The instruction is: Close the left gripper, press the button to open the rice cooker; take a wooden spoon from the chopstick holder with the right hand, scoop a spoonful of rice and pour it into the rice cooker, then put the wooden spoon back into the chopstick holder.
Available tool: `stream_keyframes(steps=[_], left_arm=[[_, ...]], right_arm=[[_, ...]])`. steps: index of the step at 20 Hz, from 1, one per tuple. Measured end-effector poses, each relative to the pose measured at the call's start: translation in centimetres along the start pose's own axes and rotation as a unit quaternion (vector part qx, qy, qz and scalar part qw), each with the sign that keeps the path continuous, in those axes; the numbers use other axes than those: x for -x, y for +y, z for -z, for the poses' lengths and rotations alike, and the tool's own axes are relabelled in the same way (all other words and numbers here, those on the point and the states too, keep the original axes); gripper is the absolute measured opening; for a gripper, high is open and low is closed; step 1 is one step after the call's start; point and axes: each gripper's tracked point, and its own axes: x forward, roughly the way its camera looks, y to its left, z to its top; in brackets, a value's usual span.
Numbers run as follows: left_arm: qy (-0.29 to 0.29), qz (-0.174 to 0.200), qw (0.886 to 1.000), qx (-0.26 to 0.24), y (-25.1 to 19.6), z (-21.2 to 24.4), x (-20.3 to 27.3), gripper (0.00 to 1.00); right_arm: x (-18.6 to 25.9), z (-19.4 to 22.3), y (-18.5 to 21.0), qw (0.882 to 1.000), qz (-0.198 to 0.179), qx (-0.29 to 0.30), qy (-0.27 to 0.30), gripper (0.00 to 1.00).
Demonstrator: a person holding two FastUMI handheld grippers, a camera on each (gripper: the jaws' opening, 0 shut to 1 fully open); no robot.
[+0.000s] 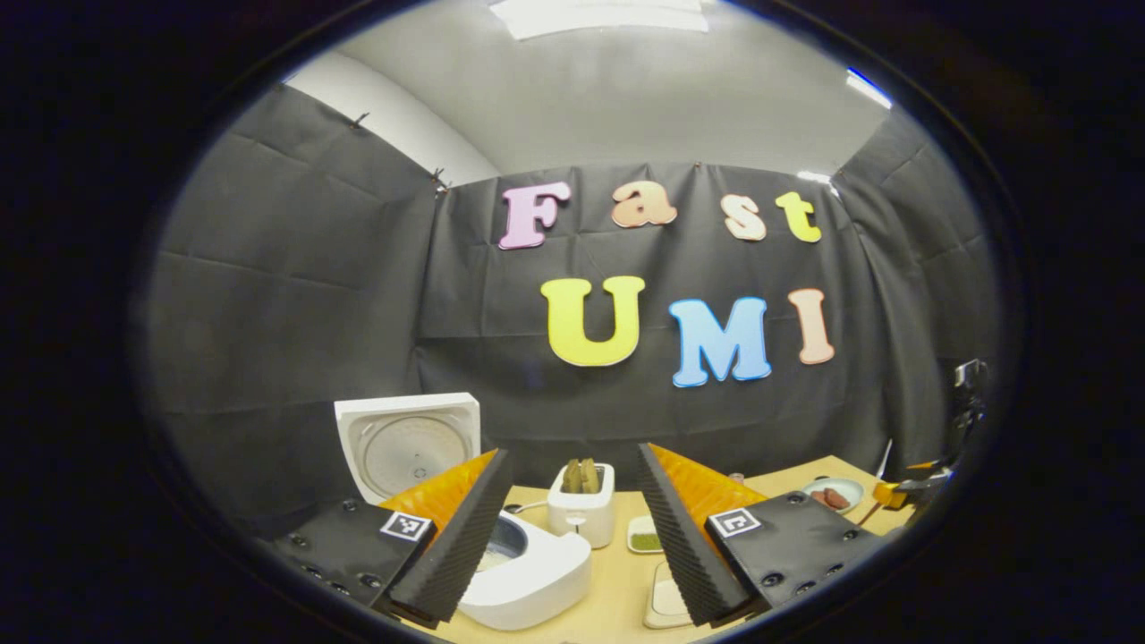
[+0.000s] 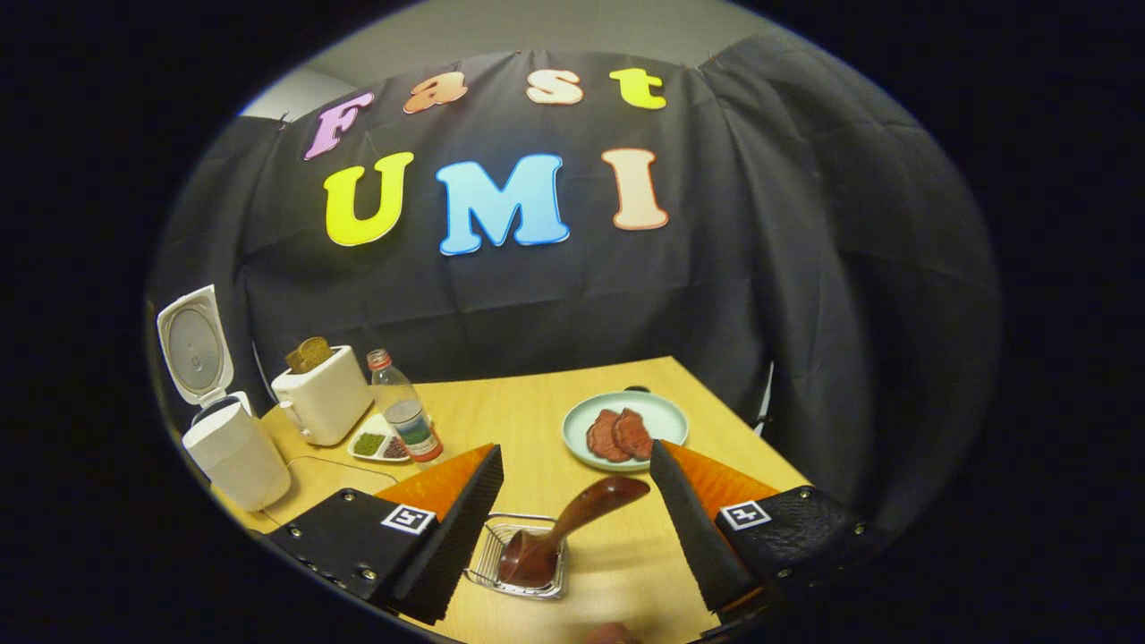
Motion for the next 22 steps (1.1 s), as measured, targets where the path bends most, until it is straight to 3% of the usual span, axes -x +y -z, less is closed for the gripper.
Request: stream_keyframes(steps=[9, 13, 19, 22], left_arm=[[-0.015, -0.105, 0.994, -0.034, 9.0, -2.5, -7.1, 0.99], [-0.022, -0.127, 0.991, -0.038, 12.4, -3.1, -10.7, 0.94], [-0.015, -0.157, 0.987, -0.028, 17.5, -3.2, -16.3, 0.99], [-0.012, -0.173, 0.985, -0.024, 20.2, -3.2, -19.1, 0.97]], right_arm=[[3.4, -5.8, -1.9, 0.996, 0.047, 0.007, -0.071, 1.0], [4.6, -5.6, -2.7, 0.994, 0.078, 0.017, -0.071, 1.0], [6.7, -5.7, -2.5, 0.991, 0.106, 0.009, -0.079, 1.0], [7.6, -5.2, -2.2, 0.99, 0.118, 0.015, -0.079, 1.0]])
